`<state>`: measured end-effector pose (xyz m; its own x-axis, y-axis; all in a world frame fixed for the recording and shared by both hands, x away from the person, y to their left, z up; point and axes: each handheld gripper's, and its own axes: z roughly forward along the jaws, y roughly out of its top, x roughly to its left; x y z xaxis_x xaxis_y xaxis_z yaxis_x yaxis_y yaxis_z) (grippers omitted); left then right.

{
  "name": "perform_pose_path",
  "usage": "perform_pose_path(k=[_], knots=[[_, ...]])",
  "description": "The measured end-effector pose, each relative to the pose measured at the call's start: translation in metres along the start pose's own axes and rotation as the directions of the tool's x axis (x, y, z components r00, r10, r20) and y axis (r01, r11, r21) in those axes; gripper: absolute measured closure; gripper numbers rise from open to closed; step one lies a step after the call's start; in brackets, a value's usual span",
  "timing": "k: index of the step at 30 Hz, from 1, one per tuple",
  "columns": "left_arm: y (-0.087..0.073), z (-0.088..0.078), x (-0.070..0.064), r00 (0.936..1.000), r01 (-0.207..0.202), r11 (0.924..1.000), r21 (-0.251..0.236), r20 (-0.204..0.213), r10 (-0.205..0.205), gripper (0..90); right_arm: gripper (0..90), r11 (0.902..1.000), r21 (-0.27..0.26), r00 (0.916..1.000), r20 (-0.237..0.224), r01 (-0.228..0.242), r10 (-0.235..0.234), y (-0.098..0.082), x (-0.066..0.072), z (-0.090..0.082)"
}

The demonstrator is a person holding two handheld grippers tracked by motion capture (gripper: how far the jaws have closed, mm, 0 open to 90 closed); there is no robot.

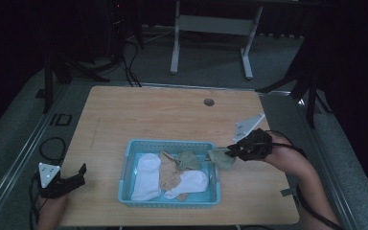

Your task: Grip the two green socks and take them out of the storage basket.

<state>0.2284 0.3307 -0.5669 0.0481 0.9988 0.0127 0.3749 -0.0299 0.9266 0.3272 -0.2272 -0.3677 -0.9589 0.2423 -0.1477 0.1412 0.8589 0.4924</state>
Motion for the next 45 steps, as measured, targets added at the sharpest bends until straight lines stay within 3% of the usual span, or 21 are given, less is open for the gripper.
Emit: perform_pose_path(k=[10,19,26,32,38,40,45], knots=[[0.000,0.000,0.000,1.0000,0.001,1.0000,0.001,-0.002,-0.001,0.3,79.9,0.9914,0.035,0.9919,0.022,-0.126,0.125,-0.056,-0.007,0.003],[0.000,0.000,0.000,1.0000,0.001,1.0000,0.000,-0.002,-0.001,0.3,79.8,0.9804,0.060,0.9818,-0.017,-0.188,0.189,-0.092,-0.003,0.022],[0.000,0.000,0.000,1.0000,0.001,1.0000,0.000,-0.001,-0.001,0.4,79.8,0.9759,0.063,0.9756,-0.056,-0.209,0.212,-0.109,0.002,0.037],[0.000,0.000,0.000,1.0000,0.001,1.0000,-0.002,-0.004,-0.001,0.3,79.6,0.9666,0.083,0.9648,-0.083,-0.243,0.249,-0.124,0.002,0.054],[0.000,0.000,0.000,1.0000,0.000,1.0000,-0.001,-0.004,0.000,0.4,78.4,0.9523,0.134,0.9552,-0.077,-0.274,0.286,-0.136,0.001,0.070],[0.000,0.000,0.000,1.0000,0.000,1.0000,-0.001,-0.004,0.000,0.4,77.1,0.9519,0.134,0.9547,-0.078,-0.275,0.287,-0.137,0.001,0.071],[0.000,0.000,0.000,1.0000,0.000,1.0000,-0.001,-0.004,0.000,0.4,57.8,0.9485,0.127,0.9523,-0.059,-0.290,0.299,-0.137,-0.002,0.070]])
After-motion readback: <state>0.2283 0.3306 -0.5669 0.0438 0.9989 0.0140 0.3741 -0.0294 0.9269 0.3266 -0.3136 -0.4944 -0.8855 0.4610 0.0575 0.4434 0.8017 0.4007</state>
